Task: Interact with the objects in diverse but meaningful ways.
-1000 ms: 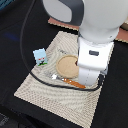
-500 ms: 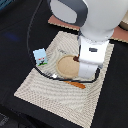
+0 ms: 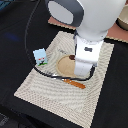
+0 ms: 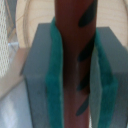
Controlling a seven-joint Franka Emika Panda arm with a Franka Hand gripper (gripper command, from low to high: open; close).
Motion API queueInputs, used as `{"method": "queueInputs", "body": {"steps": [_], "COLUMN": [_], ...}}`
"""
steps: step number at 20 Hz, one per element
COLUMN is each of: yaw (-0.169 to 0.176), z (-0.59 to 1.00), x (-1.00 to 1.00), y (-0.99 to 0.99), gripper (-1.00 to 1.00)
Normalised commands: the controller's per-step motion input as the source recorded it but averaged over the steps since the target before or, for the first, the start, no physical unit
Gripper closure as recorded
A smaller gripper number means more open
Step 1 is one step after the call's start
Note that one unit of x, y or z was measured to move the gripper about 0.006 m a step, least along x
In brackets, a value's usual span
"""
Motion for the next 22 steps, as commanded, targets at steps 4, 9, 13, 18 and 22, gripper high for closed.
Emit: {"method": "queueInputs", "body": {"steps": [4,9,13,18,22], "yaw": [0.028,0.008,0.007,0.023,0.027], "z": [-0.23,-0.25,-0.27,-0.07,0.22], "x": [-0.95,-0.96,-0.92,-0.75,-0.56], "y": [0.00,0.00,0.00,0.06,0.15], "gripper": [1.00,1.00,1.00,-1.00,-1.00]}}
